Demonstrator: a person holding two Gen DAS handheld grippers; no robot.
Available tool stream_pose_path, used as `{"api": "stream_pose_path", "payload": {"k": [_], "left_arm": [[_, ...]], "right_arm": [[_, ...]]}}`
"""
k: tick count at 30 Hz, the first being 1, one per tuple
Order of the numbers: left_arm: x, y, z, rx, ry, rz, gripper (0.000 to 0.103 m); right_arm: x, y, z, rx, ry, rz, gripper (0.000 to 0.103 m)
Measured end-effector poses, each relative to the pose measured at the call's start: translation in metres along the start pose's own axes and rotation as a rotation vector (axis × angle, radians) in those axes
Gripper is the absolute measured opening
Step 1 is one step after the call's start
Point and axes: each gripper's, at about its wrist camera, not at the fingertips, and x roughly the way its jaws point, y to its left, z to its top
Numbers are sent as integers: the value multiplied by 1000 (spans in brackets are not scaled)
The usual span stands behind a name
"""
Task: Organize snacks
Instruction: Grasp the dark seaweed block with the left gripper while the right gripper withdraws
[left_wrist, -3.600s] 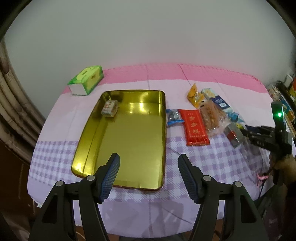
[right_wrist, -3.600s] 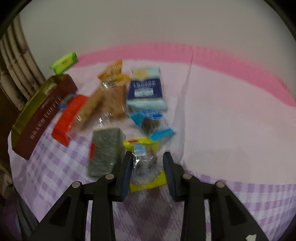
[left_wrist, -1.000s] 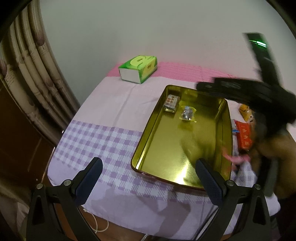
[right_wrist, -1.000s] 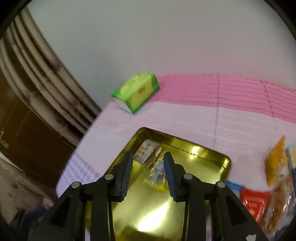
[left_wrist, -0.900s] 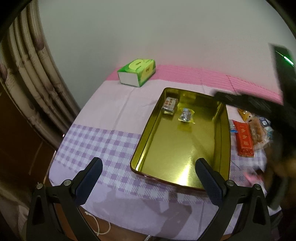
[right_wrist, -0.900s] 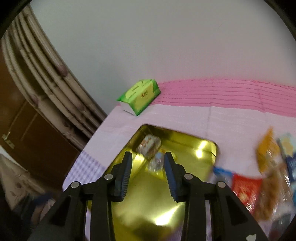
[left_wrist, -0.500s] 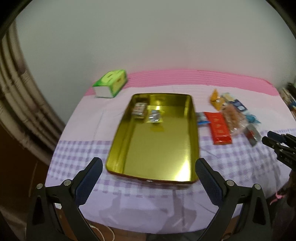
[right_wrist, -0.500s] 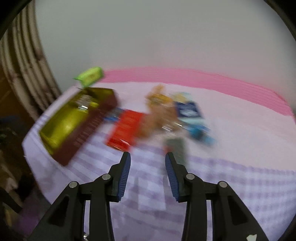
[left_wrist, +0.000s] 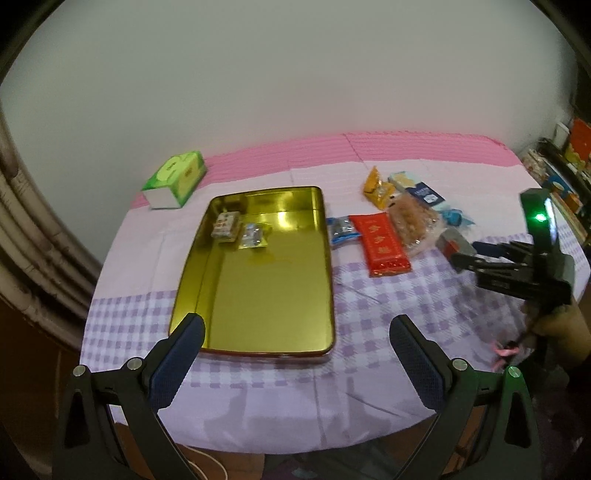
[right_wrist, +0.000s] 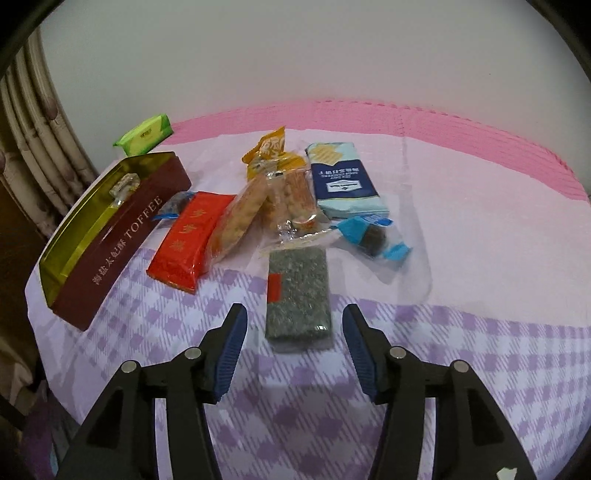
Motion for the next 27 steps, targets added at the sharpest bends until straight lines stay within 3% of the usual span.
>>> {"api": "stream_pose_path", "payload": {"k": [5, 8, 17, 22, 27], "left_arm": [[6, -5, 7, 2, 26, -46, 100], [11, -10, 14, -1, 46, -104, 100], [43, -55, 59, 37, 111, -343, 100], [77, -95, 78, 11, 226, -488, 100], [122, -138, 96, -83, 345, -492, 99]], "right_arm": [[-1, -4, 2, 11, -16, 11, 52], [-10, -12, -1, 24, -38, 16, 59], [-45, -54, -40, -25, -104, -88, 64], [-64, -83, -52, 58, -154, -85, 65], [-66, -93, -55, 99, -174, -60, 66]]}}
